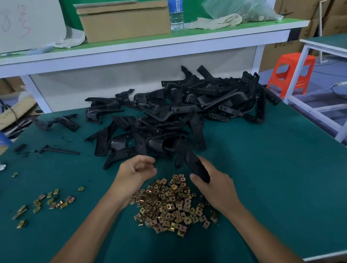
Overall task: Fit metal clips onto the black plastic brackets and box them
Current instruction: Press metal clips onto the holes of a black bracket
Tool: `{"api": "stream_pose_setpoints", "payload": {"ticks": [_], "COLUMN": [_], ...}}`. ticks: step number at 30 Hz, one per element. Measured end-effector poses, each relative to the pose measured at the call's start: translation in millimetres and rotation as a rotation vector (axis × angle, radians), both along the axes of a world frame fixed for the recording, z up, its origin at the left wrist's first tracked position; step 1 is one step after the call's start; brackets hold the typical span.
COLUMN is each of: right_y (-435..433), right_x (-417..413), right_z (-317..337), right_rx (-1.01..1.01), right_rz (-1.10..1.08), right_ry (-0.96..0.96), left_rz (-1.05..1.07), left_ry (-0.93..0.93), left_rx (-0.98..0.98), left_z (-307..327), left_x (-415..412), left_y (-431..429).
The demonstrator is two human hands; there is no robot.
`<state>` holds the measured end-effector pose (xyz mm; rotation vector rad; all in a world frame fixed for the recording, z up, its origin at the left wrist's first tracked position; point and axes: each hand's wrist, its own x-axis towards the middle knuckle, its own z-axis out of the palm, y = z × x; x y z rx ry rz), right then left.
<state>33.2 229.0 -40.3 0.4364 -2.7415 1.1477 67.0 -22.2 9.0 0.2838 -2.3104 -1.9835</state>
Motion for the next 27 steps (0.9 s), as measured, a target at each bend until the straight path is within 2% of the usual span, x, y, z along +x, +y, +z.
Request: {"api": "stream_pose_setpoints", "payload": {"ticks": [2,10,15,22,27], "right_y": [-3,-4,-4,-5,-6], "right_x": [5,9,10,10,11], "right_z": [-2,-5,-5,-5,-5], "right_rx": [0.047,0.059,0.086,0.122,0.124], "right_rz": [-0.006,-0.011,-0.015,-0.023,-0.033], "right_ry": [0.069,0.178,0.159,0.169,0.186], "left_rz": [-0.023,0.019,-0.042,-0.050,-0.046], "left_ry": [0.000,-0.003,-0.030,-0.023,0.010], "left_rx": [0.094,0.175,0.078,0.136,0.108], "left_z": [3,5,5,10,8], "left_x": [1,0,3,9,9], "left_y": [5,15,18,21,22]}}
